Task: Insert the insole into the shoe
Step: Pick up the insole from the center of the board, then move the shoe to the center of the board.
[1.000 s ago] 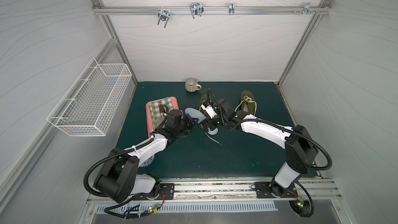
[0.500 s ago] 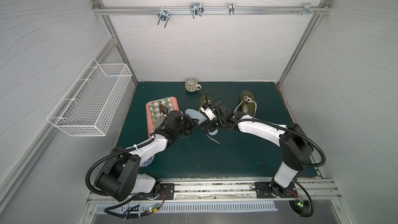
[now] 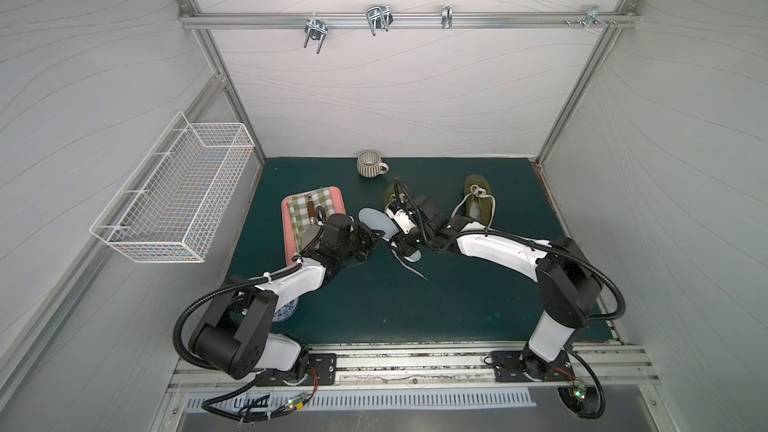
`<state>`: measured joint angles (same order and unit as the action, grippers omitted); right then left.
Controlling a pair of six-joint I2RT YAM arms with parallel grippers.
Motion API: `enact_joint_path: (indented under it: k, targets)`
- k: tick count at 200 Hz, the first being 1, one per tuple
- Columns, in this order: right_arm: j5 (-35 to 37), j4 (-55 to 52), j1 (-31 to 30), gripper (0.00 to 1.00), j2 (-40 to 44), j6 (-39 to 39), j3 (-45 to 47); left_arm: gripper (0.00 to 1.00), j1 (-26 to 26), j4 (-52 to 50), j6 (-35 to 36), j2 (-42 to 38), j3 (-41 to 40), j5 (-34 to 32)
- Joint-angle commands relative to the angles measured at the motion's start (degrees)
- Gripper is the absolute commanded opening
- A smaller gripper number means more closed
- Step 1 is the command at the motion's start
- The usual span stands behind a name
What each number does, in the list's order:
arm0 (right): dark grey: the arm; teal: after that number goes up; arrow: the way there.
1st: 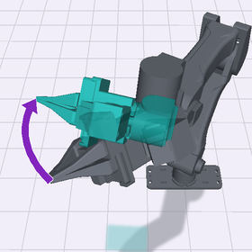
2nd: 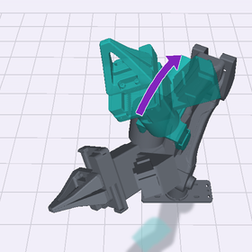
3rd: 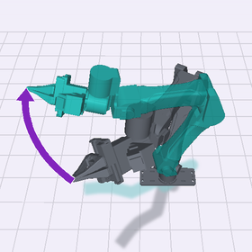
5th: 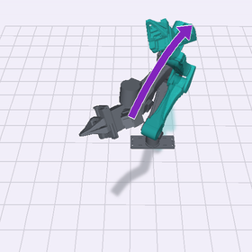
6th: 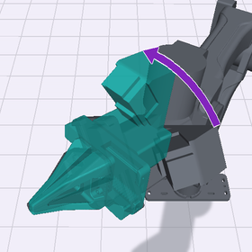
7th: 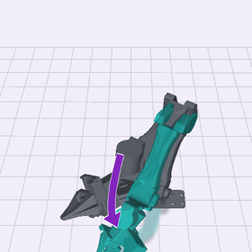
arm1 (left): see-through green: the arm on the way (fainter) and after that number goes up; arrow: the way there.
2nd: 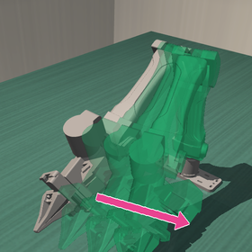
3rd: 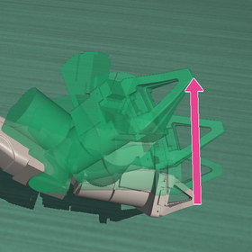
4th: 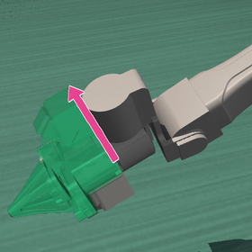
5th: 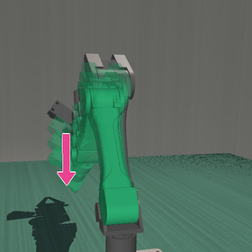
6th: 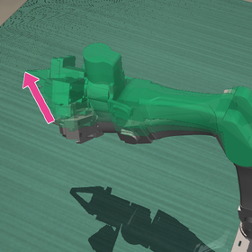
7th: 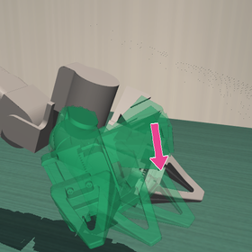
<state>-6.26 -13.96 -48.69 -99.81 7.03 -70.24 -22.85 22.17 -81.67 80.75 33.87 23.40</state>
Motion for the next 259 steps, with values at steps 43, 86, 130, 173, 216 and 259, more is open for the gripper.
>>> enact_joint_path:
  k: [43,86,130,173,216,259]
  targets:
    - [3.9,-9.6,1.5,0.42,2.7,2.2,-2.0,0.47,0.8,3.4,0.5,1.2,3.1,5.2]
    - [4.6,-16.8,8.5,0.42,13.6,6.8,1.9,0.49,0.6,-22.7,19.5,-0.8,15.2,3.5]
    - [2.3,-25.9,21.4,0.42,28.0,7.7,6.9,0.48,-1.1,-47.8,49.5,10.0,35.7,2.0]
    - [-1.4,-31.0,36.3,0.42,35.1,5.6,9.1,0.48,-10.8,-63.2,66.5,24.0,57.7,-15.0]
    - [-6.0,-32.3,47.3,0.42,35.6,3.7,8.8,0.49,-17.9,-66.6,67.3,38.1,75.2,-22.7]
    - [-6.7,-32.5,50.7,0.42,35.3,3.5,9.3,0.48,-19.6,-58.7,60.4,48.1,84.1,-17.7]
